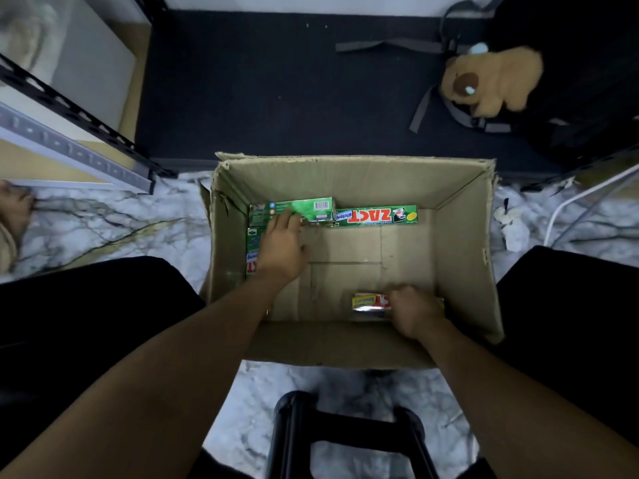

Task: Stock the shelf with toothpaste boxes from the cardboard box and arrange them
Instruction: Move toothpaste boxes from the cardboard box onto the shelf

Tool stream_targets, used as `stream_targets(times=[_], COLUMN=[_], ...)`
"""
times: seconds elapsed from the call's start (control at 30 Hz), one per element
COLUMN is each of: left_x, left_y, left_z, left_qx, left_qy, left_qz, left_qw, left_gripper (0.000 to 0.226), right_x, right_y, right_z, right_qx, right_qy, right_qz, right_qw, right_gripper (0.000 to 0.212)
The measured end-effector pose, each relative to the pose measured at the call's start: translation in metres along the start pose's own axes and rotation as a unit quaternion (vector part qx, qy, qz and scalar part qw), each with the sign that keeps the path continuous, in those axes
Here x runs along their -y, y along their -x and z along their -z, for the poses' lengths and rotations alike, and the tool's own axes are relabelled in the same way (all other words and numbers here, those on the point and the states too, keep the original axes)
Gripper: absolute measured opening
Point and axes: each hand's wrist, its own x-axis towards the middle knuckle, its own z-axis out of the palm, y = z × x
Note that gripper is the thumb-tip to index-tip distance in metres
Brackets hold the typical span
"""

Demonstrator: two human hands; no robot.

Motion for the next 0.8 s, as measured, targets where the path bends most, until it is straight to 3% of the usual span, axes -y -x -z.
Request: stream_targets(times=[0.2,0.37,0.6,0.8], left_x=[0.011,0.014,0.011,0.022], left_y=[-0.025,-0.029,-0.042,-0.034], left_z=[0.0,0.005,0.013,0.002], left_qx=[0.006,-0.005,-0.026,-0.04], left_qy=[-0.013,-0.053,-0.1,-0.122], left_qz=[0.012,0.005,0.018,-0.038], left_qw=[1.0,0.999,0.995,0.991], left_gripper=[0.07,0.069,0.049,0.047], right_x=[0.001,-0.001,-0.001,0.0], right_y=[-0.007,-0.014,-0.018,-0.016], right_z=[-0.002,-0.002,-0.007,-0.009], right_qx=[-0.044,-0.079,-0.092,-0.11], right_qy=[-0.042,-0.116,-0.152,-0.157], right_qz=[-0.025,-0.078,-0.087,-0.088], right_qw=[0.998,0.987,0.98,0.978], right_gripper=[0.033,0.04,0.048,0.046])
